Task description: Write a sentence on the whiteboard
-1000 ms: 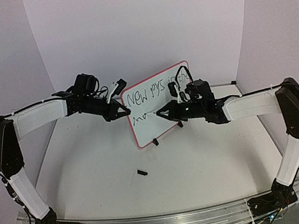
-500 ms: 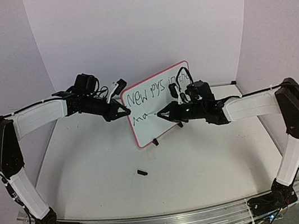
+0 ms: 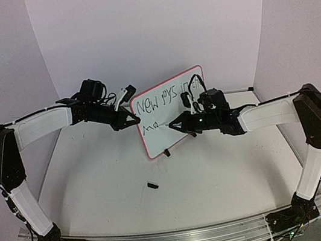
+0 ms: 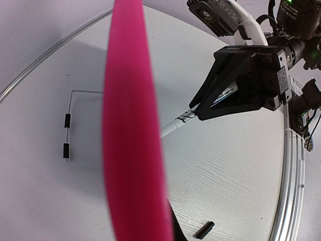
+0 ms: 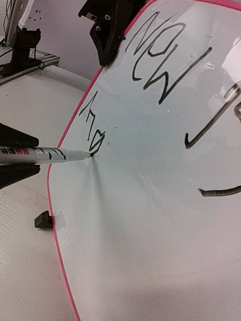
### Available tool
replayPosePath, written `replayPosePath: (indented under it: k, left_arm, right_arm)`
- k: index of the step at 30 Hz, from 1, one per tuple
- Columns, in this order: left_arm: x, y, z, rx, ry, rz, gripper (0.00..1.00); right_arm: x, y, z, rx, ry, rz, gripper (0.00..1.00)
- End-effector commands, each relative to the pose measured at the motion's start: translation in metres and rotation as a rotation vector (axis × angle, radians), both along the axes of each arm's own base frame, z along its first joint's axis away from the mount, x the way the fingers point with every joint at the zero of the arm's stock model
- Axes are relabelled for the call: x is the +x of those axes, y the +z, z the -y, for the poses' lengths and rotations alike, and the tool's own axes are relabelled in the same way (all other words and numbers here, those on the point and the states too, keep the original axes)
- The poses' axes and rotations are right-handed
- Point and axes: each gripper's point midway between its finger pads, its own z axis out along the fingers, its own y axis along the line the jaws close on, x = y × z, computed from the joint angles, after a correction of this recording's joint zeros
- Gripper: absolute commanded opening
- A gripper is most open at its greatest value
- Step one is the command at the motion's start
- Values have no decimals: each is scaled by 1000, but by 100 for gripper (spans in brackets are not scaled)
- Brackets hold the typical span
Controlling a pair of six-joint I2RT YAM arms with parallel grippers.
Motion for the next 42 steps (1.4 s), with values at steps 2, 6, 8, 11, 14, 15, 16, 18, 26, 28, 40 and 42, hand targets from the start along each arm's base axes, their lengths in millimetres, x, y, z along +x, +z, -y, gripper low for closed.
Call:
replayPosePath:
  k: [2, 6, 8, 11, 14, 15, 16, 18, 26, 28, 40, 42]
  left_arm:
    - [-37, -28, 7, 57, -80, -158, 0]
    - [-37, -28, 6, 57, -79, -156, 0]
    - [-37, -27, 6, 57, -79, -156, 0]
    - [-37, -27, 6, 56, -79, -153, 0]
    - [-38, -25, 6, 54, -80, -150, 0]
    - [-38, -25, 6, 53, -80, -148, 0]
    - [-38, -25, 6, 53, -80, -148, 0]
    - [-38, -25, 6, 52, -80, -149, 0]
    - [-38, -24, 6, 52, -80, -149, 0]
    - [-38, -24, 7, 52, -82, -149, 0]
    - [-38, -26, 7, 56, -81, -153, 0]
    - [-38, -26, 7, 56, -81, -153, 0]
  right_arm:
    - [9, 2, 4, -2, -42, 24, 0]
    - [10, 9, 7, -5, -56, 42, 0]
    - [10, 14, 8, -4, -62, 52, 0]
    - [7, 23, 11, -1, -62, 68, 0]
    - [2, 32, 17, 4, -65, 86, 0]
    - [-1, 36, 19, 4, -69, 93, 0]
    - [-3, 41, 22, 3, -74, 103, 0]
    - [-7, 47, 27, -5, -78, 117, 0]
    - [-11, 69, 31, 21, -39, 142, 0]
    - [-9, 72, 25, 33, -13, 145, 0]
    - [11, 74, 9, 52, 16, 139, 0]
    - [13, 70, 7, 50, 19, 133, 0]
